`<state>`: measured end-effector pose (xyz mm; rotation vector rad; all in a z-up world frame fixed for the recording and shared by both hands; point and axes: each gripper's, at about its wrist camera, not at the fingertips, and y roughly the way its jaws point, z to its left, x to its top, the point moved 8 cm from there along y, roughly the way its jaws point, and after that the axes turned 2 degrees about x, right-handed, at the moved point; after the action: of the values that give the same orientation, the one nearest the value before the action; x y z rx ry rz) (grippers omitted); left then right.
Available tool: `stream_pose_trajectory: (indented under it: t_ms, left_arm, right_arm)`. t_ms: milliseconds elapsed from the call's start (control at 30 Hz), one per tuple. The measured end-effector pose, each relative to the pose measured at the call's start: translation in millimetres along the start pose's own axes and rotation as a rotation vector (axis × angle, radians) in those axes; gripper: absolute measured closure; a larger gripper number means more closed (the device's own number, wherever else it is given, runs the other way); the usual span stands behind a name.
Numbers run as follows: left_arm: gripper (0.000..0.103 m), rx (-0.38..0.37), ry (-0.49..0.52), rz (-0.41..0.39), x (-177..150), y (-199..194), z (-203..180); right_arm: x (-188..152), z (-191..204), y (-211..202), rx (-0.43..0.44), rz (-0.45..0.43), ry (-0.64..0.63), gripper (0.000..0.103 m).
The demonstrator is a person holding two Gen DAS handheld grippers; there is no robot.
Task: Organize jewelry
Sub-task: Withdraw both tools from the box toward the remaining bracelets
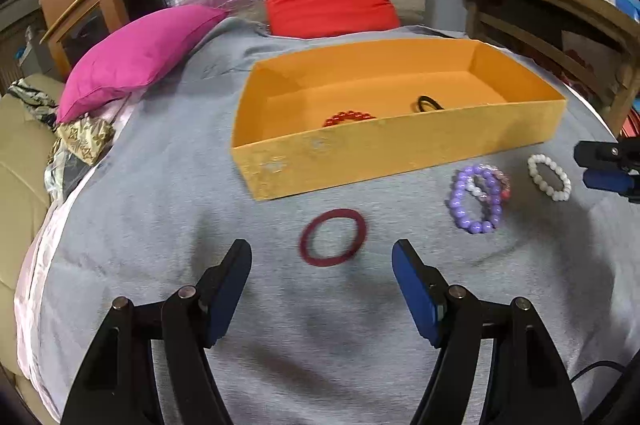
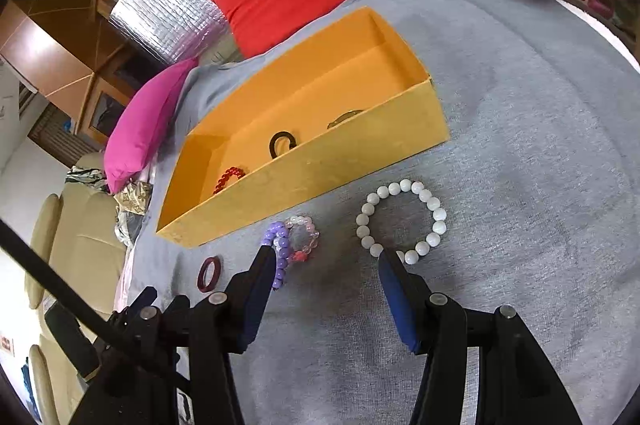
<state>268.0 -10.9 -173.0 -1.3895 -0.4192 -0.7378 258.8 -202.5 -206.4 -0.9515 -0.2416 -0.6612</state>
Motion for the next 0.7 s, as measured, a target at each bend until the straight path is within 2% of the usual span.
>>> stream_pose_trajectory:
  t_ms: [700]
  left_arm:
    - [0.029, -0.023, 0.036, -0.01, 7, -3, -31]
  right_arm:
    - [-3, -15, -1, -0.028, 0.021, -0.003, 0.046]
